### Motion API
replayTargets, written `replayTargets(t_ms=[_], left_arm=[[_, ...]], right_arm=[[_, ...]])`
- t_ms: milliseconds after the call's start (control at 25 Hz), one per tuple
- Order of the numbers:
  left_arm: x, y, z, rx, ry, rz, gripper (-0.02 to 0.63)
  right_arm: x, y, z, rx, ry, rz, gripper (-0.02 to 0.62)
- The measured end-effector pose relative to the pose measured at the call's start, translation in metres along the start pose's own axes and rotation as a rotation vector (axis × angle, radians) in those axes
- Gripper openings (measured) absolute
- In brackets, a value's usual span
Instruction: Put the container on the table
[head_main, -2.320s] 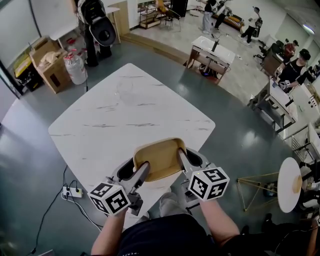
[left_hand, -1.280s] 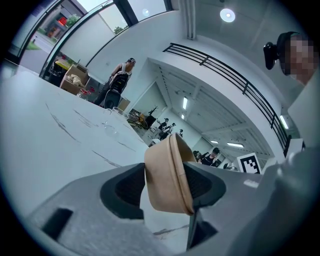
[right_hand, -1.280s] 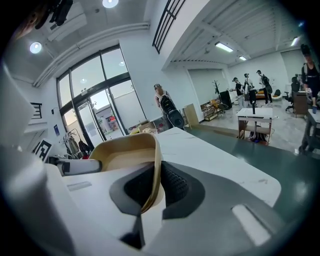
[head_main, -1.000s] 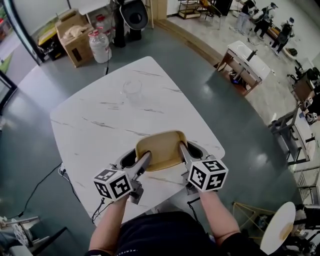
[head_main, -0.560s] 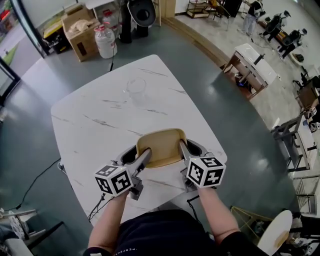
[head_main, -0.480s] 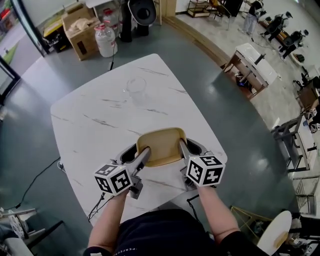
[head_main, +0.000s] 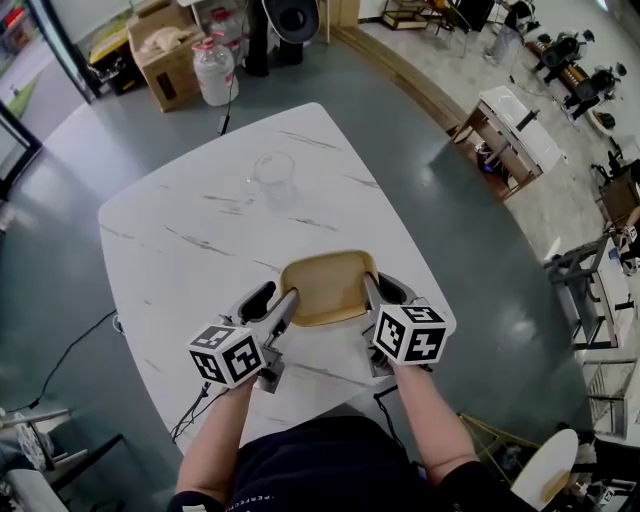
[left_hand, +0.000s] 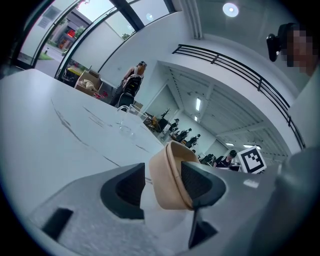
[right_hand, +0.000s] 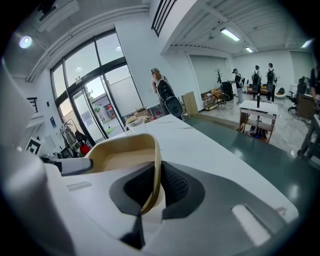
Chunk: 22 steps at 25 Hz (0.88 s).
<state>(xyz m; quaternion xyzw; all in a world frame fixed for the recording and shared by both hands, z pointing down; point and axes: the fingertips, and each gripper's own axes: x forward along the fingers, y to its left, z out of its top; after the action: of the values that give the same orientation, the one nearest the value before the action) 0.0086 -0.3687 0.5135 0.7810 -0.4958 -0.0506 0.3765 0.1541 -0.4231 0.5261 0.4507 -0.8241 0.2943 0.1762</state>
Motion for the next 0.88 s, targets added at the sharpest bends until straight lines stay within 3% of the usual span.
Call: replayTargets(t_ms=[600, 880], left_arm=[[0.005, -0.002, 0.004, 0.042, -0.004, -0.021, 0.198], [0.002, -0.005, 0.007, 0.066, -0.003, -0.017, 0.193]], right_arm=[[0.019, -0.026, -0.005, 0.073, -0.005, -0.125, 0.030], [0.011, -0.021, 0.003, 0.056, -0.055, -0.116, 0.057]])
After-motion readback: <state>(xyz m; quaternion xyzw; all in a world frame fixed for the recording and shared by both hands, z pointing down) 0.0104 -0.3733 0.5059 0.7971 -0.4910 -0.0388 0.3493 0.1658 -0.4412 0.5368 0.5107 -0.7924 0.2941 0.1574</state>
